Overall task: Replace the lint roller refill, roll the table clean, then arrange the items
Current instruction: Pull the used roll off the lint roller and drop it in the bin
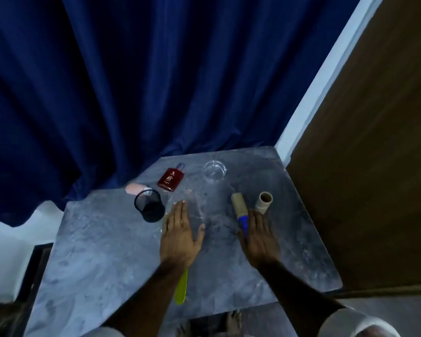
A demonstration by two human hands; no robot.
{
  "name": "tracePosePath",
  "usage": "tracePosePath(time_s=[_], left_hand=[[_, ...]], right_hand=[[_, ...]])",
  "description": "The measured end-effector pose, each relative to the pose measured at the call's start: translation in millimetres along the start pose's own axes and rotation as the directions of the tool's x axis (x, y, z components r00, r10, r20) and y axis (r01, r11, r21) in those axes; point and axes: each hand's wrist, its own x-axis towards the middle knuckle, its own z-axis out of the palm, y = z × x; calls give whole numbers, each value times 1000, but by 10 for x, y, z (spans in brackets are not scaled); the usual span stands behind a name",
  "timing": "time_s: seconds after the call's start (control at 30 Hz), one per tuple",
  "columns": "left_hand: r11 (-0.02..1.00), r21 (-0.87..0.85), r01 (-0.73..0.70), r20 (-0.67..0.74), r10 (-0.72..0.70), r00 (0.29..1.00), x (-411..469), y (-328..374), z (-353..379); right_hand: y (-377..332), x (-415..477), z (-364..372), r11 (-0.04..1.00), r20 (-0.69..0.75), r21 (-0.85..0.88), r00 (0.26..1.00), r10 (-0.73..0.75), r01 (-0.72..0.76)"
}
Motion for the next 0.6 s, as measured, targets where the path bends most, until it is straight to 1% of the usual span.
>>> tracePosePath(time_s=[0.07, 0.17, 0.3, 0.4, 0.5, 0.6], left_hand=[[998, -55, 2, 38, 0, 999, 4, 5, 59], [994, -106, -16, 52, 21, 998, -26, 39, 172], [978, -200, -51, 109, 74, 991, 6, 102, 248], [959, -279, -46, 174, 97, 980, 55, 172, 235], [943, -330, -44, 202, 116, 972, 109, 218, 258], [929, -369, -17, 214, 103, 971, 176, 258, 285]], right_hand=[[4, 66, 26, 997, 86, 2, 994, 74, -75], [6, 159, 87, 989, 160, 33, 978, 134, -141], [31, 312, 187, 967, 285, 48, 931, 229, -252], [65, 371, 267, 957, 348, 83, 908, 235, -279], [102, 408, 317, 941, 397, 105, 881, 256, -321], [127, 465, 341, 911, 437, 156, 853, 284, -383]])
